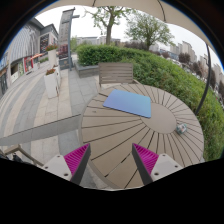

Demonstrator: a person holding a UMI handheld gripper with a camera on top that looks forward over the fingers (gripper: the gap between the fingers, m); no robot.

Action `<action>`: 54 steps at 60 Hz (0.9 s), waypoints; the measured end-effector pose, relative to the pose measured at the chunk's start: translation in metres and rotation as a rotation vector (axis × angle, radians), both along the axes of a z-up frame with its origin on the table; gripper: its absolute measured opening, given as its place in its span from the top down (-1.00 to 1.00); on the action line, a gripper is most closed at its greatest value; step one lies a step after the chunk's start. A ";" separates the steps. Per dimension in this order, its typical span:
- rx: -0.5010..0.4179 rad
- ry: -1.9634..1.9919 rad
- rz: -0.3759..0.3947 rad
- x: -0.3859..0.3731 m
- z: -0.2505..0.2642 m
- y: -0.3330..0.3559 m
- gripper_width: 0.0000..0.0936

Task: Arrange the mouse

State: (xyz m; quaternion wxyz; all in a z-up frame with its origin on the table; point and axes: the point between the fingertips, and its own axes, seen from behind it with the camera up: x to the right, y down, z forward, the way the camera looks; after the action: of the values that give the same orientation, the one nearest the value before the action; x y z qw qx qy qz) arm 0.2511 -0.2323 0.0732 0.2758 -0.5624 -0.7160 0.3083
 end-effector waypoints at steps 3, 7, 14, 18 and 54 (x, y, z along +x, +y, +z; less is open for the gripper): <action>0.000 0.009 0.003 -0.007 0.003 0.020 -0.83; 0.001 0.018 -0.005 -0.011 -0.001 0.024 -0.82; 0.010 0.020 -0.052 -0.015 -0.005 0.044 -0.82; 0.003 0.012 -0.100 -0.019 -0.009 0.065 -0.82; 0.079 0.035 -0.408 0.002 -0.035 0.241 -0.82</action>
State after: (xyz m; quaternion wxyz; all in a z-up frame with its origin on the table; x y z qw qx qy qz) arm 0.2532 0.0084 0.0384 0.3667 -0.6791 -0.5939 0.2274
